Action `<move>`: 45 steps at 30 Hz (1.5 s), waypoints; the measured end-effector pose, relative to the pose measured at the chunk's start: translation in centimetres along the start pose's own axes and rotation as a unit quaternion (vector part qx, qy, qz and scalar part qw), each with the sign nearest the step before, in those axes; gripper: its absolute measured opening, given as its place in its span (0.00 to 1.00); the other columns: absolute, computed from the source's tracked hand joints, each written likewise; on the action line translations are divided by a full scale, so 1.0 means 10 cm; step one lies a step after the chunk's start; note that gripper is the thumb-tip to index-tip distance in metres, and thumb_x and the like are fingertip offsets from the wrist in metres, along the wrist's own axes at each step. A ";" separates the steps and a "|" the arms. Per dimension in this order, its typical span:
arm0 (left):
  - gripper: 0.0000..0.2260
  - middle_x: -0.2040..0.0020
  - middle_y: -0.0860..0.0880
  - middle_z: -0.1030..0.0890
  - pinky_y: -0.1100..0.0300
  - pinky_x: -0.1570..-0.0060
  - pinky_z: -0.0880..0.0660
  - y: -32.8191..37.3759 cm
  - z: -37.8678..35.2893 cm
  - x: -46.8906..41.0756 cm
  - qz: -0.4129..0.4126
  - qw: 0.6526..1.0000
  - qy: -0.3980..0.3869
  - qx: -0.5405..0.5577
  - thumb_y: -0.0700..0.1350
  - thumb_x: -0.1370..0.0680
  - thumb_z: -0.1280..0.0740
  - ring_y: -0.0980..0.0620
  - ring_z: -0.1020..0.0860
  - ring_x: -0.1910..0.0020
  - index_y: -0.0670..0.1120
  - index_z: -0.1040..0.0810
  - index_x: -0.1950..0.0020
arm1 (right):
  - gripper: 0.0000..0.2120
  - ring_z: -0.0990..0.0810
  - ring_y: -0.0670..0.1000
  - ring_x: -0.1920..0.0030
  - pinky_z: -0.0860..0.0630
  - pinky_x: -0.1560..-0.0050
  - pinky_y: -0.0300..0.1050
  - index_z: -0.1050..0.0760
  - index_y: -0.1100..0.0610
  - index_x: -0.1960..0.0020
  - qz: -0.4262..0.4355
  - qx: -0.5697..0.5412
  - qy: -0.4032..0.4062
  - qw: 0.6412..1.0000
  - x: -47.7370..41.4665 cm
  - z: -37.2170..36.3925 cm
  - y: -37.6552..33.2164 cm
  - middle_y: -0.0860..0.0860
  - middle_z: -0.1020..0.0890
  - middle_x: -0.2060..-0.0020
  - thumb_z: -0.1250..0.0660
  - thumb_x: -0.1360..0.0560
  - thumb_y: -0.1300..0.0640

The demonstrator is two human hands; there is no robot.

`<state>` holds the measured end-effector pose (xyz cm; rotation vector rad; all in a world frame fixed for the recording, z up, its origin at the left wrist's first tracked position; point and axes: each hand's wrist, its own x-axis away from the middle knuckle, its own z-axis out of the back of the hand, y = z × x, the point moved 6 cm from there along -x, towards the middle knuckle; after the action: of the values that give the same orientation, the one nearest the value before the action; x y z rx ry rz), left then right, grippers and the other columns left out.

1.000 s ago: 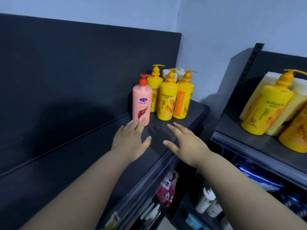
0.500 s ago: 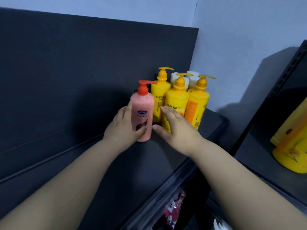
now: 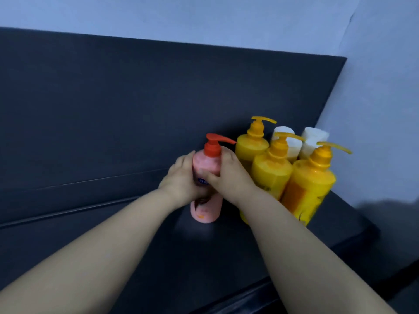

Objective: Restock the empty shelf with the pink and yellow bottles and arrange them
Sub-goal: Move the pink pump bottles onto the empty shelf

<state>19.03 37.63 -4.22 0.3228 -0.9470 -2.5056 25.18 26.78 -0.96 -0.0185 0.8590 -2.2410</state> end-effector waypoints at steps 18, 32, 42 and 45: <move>0.37 0.49 0.54 0.24 0.55 0.56 0.26 -0.24 -0.01 0.44 0.061 0.987 0.135 0.059 0.55 0.38 0.25 0.50 0.23 0.50 0.51 0.40 0.35 | 0.40 0.25 0.54 0.43 0.26 0.43 0.50 0.37 0.55 0.36 0.072 -0.076 -0.021 0.994 0.04 -0.21 -0.31 0.52 0.28 0.42 0.21 0.41 0.47; 0.40 0.55 0.59 0.26 0.55 0.59 0.26 -1.62 1.98 2.68 0.143 0.947 0.287 0.014 0.63 0.44 0.32 0.50 0.23 0.54 0.50 0.40 0.37 | 0.40 0.29 0.52 0.38 0.30 0.38 0.48 0.39 0.49 0.33 0.251 -0.078 -0.120 0.957 1.38 -1.28 -3.05 0.48 0.31 0.38 0.24 0.38 0.42; 0.46 0.50 0.51 0.24 0.53 0.58 0.27 -2.88 3.23 4.75 0.211 0.890 0.405 -0.015 0.64 0.46 0.32 0.41 0.22 0.50 0.52 0.43 0.32 | 0.39 0.32 0.56 0.37 0.33 0.39 0.46 0.40 0.59 0.34 0.349 -0.061 -0.215 0.910 2.72 -2.50 -4.98 0.55 0.36 0.36 0.28 0.34 0.39; 0.47 0.50 0.52 0.26 0.55 0.59 0.30 -3.06 3.49 5.10 0.224 0.874 0.431 -0.017 0.66 0.47 0.34 0.43 0.22 0.51 0.49 0.42 0.32 | 0.40 0.33 0.57 0.35 0.33 0.37 0.47 0.41 0.59 0.33 0.380 -0.062 -0.230 0.894 2.93 -2.66 -5.39 0.56 0.37 0.34 0.28 0.33 0.40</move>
<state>-48.00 53.51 -2.12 0.9777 -0.5104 -1.6558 -36.93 51.19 3.17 -0.2247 0.5977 -1.3596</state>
